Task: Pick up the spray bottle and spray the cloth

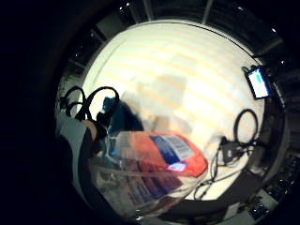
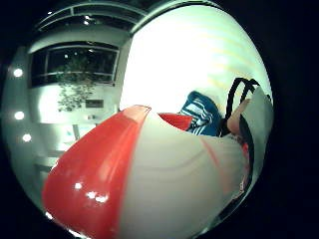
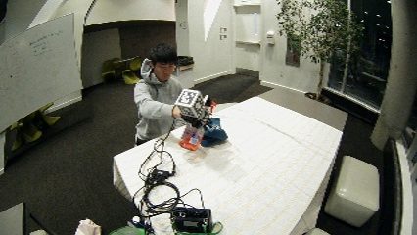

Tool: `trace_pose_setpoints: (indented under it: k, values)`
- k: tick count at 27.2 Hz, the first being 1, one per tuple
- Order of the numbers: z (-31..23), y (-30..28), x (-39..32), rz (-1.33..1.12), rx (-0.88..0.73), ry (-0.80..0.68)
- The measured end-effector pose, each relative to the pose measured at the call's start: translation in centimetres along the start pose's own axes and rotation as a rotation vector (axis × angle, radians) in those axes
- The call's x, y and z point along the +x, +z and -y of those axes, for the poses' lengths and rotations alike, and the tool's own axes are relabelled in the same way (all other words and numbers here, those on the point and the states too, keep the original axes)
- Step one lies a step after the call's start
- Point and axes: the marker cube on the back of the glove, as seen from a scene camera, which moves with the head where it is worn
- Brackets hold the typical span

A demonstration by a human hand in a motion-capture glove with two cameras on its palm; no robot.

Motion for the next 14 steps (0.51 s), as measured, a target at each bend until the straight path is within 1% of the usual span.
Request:
trace_pose_setpoints:
  k: [7, 14]
  values:
    - [-1.6, -0.9, -3.9, -0.246, -0.166, 0.017]
    - [-1.9, 1.8, -4.4, -0.406, -0.267, 0.060]
